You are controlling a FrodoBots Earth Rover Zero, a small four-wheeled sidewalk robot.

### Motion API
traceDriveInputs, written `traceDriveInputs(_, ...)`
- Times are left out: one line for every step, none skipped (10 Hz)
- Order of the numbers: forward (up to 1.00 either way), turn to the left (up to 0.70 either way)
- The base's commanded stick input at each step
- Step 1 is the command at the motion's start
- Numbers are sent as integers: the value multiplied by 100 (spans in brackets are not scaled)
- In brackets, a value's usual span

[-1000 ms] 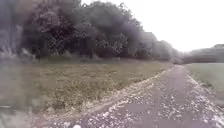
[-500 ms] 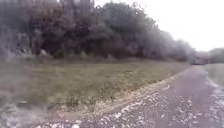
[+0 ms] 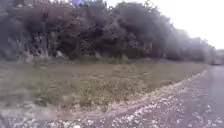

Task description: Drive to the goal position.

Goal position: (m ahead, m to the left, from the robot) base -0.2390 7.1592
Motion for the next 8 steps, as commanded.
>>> traceDriveInputs(0, 100)
traceDriveInputs(0, 100)
traceDriveInputs(0, 100)
traceDriveInputs(0, 100)
traceDriveInputs(0, 100)
traceDriveInputs(0, 100)
traceDriveInputs(0, 100)
traceDriveInputs(0, 100)
